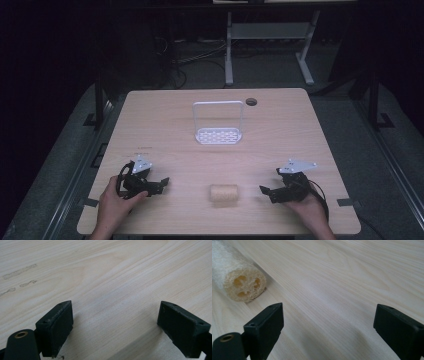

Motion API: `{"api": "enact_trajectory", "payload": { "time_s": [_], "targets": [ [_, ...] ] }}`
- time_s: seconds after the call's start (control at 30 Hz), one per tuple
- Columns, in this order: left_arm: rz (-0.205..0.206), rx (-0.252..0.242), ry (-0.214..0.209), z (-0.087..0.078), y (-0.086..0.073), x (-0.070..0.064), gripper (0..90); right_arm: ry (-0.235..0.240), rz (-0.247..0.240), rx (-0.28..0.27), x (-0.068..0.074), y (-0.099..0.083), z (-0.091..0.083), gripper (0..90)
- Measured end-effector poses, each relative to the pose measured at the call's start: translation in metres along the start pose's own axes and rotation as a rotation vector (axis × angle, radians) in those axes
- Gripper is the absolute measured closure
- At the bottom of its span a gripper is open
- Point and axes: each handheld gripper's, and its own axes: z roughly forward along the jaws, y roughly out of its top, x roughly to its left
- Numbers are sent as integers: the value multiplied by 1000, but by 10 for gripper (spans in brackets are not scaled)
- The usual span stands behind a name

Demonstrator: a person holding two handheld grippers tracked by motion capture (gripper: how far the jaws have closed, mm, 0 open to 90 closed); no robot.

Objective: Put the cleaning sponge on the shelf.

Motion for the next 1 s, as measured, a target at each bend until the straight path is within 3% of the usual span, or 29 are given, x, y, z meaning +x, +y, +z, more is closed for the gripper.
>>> {"api": "enact_trajectory", "payload": {
  "time_s": [0.27, 1.0],
  "targets": [
    [0, 0, 0, 0, 0, 0, 127, 55, -29, -18, 4, 10, 1, 91],
    [-1, 0, 0, 0, 0, 0, 127, 138, -104, -31, 13, 31, 9, 91]
  ]
}}
